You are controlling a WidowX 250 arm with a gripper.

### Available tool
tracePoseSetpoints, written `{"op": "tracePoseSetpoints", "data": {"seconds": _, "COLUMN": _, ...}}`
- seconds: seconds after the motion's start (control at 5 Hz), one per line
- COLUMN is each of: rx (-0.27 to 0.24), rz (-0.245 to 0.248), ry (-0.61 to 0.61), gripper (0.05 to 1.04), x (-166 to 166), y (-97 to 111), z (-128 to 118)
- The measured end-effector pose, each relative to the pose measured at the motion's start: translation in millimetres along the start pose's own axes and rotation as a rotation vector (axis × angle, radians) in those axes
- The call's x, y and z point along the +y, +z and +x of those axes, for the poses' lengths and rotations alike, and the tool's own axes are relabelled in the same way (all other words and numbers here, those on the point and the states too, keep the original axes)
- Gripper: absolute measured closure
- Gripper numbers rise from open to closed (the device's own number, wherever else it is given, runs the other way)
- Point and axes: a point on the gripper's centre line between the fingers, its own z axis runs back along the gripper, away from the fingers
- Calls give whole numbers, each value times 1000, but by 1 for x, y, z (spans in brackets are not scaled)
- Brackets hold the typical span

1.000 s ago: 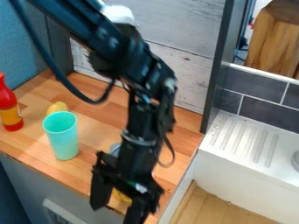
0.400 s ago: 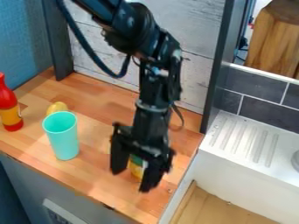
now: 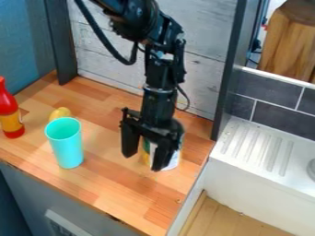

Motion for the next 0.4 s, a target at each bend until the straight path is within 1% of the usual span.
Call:
{"op": "tracePoseSetpoints", "data": {"seconds": 0.2, "rx": -21, "rz": -1, "ry": 8, "gripper": 83, "x": 9, "y": 7, "z": 5}}
{"op": "tracePoseSetpoints", "data": {"seconds": 0.4, "rx": -45, "rz": -20, "ry": 31, "gripper": 83, "x": 17, "y": 12, "z": 8}}
